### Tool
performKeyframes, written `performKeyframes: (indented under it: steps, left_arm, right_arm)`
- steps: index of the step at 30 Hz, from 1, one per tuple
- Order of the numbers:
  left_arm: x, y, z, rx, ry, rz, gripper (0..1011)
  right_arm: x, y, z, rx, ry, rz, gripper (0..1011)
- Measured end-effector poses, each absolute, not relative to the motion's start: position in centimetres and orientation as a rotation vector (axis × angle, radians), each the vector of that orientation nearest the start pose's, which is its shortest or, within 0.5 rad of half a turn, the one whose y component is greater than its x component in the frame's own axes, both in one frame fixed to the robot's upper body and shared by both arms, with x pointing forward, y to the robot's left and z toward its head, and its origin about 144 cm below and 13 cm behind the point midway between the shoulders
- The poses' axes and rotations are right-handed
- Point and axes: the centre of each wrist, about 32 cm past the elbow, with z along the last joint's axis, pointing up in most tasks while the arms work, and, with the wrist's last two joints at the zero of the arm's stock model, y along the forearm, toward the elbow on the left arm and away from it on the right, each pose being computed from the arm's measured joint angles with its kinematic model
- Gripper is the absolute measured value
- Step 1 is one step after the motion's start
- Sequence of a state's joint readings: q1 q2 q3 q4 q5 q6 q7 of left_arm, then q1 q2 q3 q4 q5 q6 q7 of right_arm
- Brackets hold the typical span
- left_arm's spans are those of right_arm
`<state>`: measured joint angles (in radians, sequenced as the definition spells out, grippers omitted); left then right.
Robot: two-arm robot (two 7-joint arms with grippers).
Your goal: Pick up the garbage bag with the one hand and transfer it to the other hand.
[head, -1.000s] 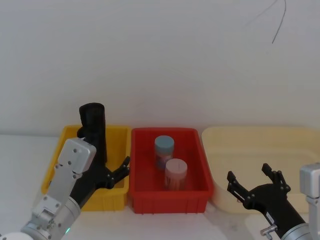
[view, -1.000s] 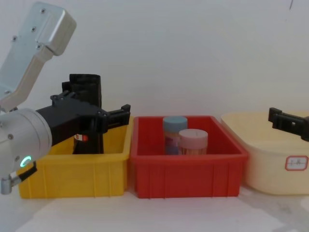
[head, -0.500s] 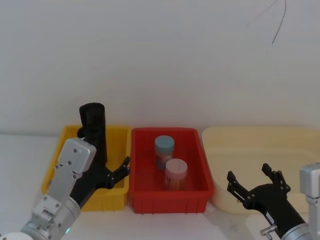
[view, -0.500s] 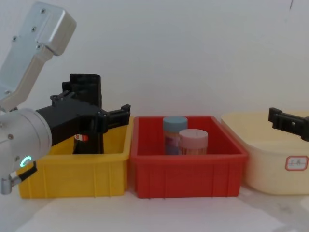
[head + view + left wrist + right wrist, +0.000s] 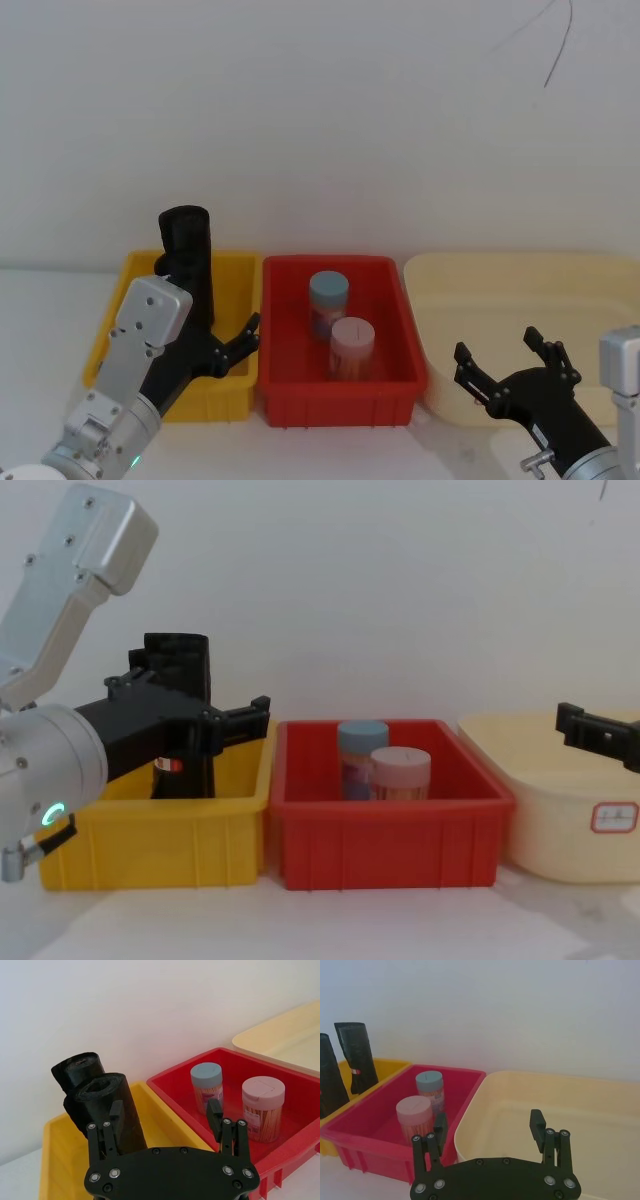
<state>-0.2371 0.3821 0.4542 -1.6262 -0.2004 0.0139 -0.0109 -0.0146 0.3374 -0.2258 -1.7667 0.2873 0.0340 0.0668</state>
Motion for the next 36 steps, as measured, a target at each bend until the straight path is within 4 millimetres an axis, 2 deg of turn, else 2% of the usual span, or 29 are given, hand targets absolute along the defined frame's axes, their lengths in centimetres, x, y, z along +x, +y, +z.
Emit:
performKeyframes:
  steps: [11, 23, 31, 36]
  left_arm:
    - [49.2, 19.8, 120.4, 0.061, -0.268, 1.124, 1001]
    - [49.2, 19.8, 120.4, 0.061, -0.268, 1.124, 1001]
    - [49.2, 19.8, 120.4, 0.061, -0.268, 1.124, 1001]
    - [49.2, 19.8, 120.4, 0.061, -0.268, 1.124, 1001]
  right_arm:
    - [44.3, -23.5, 119.3, 0.022, -0.082, -1.225, 1001]
    - [44.3, -21.8, 122.0, -0.033, -0.07, -1.214, 1001]
    - [45.7, -20.8, 124.0, -0.089, -0.049, -1.158, 1002]
    - [47.5, -20.2, 125.0, -0.133, -0.019, -1.091, 1001]
